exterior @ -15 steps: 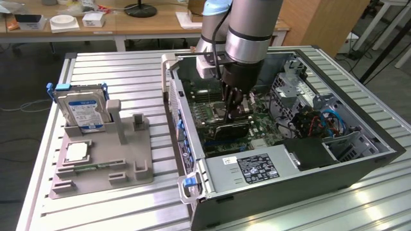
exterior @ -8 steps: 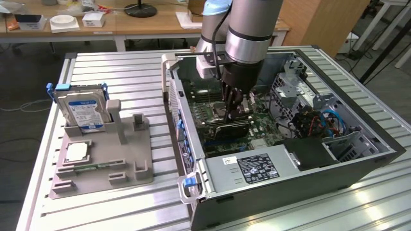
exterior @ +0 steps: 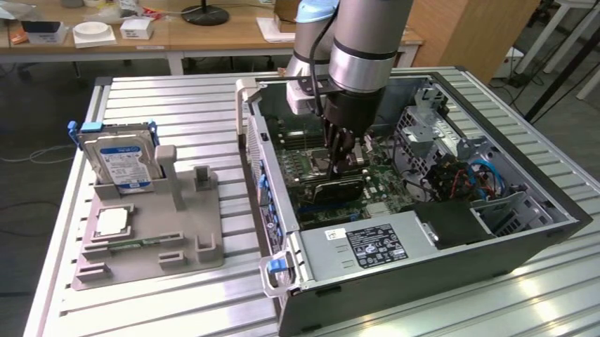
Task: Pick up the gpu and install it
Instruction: 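Press down on the gpu until it lock into place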
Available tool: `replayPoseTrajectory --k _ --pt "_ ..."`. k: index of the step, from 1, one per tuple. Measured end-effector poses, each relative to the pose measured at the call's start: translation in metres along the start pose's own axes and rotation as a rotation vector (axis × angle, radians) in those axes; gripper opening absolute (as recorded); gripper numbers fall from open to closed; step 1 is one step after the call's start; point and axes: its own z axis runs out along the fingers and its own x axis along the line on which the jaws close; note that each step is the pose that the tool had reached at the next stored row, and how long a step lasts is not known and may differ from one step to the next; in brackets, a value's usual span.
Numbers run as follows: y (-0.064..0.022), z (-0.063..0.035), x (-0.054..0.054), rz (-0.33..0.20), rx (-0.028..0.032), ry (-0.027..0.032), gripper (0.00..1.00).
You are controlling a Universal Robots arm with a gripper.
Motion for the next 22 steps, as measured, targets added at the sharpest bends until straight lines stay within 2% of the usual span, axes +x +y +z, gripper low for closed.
replayPoseTrajectory --k 10,17,22 --pt "0.0002 0.0154 -0.001 0.000 0.0048 0.0000 0.11" --pt "0.0002 0.0162 -0.001 0.000 0.0048 0.0001 0.11" --pt "0.0002 0.0179 -0.001 0.000 0.0072 0.0005 0.11"
